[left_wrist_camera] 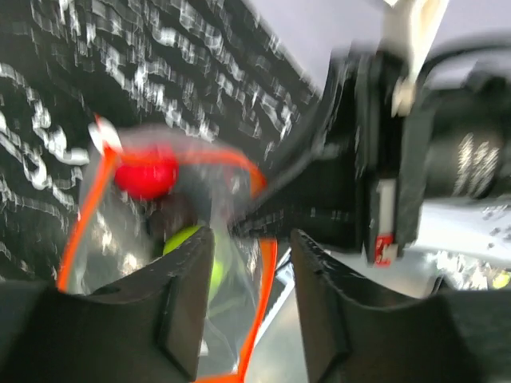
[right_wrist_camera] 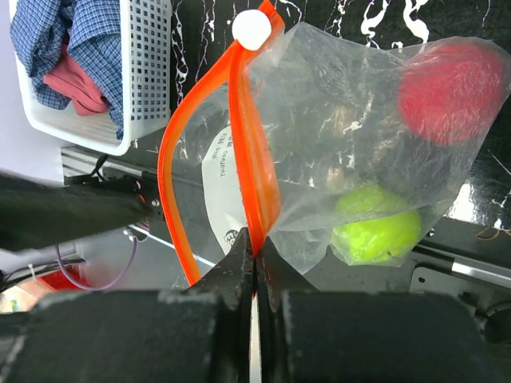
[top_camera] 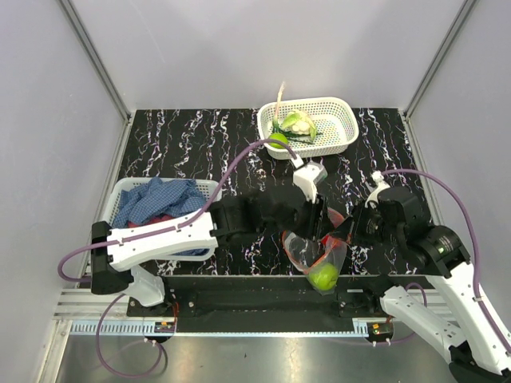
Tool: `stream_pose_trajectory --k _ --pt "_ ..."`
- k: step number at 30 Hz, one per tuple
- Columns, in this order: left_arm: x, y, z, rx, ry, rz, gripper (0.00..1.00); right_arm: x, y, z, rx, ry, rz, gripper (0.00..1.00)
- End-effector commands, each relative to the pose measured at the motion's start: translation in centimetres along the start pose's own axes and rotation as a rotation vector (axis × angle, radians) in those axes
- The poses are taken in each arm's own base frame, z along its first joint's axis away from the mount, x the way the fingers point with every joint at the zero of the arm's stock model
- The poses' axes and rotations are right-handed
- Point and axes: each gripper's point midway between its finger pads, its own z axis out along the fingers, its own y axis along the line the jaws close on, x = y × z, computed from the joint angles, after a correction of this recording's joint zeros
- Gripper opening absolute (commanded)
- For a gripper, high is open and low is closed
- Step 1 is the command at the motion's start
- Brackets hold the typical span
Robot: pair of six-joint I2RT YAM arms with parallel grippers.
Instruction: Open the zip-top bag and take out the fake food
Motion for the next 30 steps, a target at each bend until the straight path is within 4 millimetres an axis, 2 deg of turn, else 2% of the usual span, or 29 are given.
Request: stream_pose_trajectory --k 1,5,7,8,10,16,20,21,22,23,25,27,30 --pt "1.6 0.6 -0.5 -0.097 0.032 -0.009 0.43 -0.6 1.3 0.1 -0.071 -0.041 0.011 0.00" --pt "2.1 1.6 -1.6 -0.154 0.048 -0.041 0.41 -2.6 2.7 0.3 -0.087 -0.072 -0.029 0.00" --pt "2.1 1.7 -1.8 -0.149 0.052 -0.050 0.41 -4.2 3.7 -0.2 -0.097 -0.113 -0.070 0.00" --pt "2.2 2.1 -1.6 -0.152 0.066 -0.053 0.39 -4.7 3.9 0.2 -0.083 -0.106 -0.081 0.00" --pt "2.7 1.9 -1.5 -0.120 0.110 -0.049 0.37 -6.1 4.8 -0.4 -0.093 -0.141 -0.122 0.00" --pt "2.3 4.4 -0.5 -0.137 0.164 -0.106 0.36 -7.6 6.1 0.8 -0.113 -0.148 -0.171 0.00" --pt "1.8 6.9 -0.1 -0.186 0.177 -0.136 0.36 -6.9 5.2 2.3 -0.101 -0.126 -0.143 0.00" --pt "1.7 7.1 0.1 -0.186 0.181 -0.138 0.37 -6.2 4.5 3.0 -0.087 -0.105 -0.118 0.00" --pt "2.3 7.5 0.7 -0.181 0.214 -0.139 0.37 -5.8 4.3 3.2 -0.091 -0.099 -0.109 0.00" --pt "2.1 7.8 1.0 -0.185 0.218 -0.142 0.37 -5.5 4.1 3.1 -0.097 -0.102 -0.099 0.00" --pt "2.8 8.2 2.3 -0.188 0.260 -0.139 0.37 -4.4 3.4 3.6 -0.094 -0.078 -0.075 0.00" --pt "2.8 7.9 3.1 -0.181 0.275 -0.136 0.36 -3.6 2.7 4.0 -0.084 -0.061 -0.049 0.00" --pt "3.4 8.0 4.5 -0.182 0.309 -0.137 0.33 -3.3 2.4 4.1 -0.079 -0.057 -0.035 0.00"
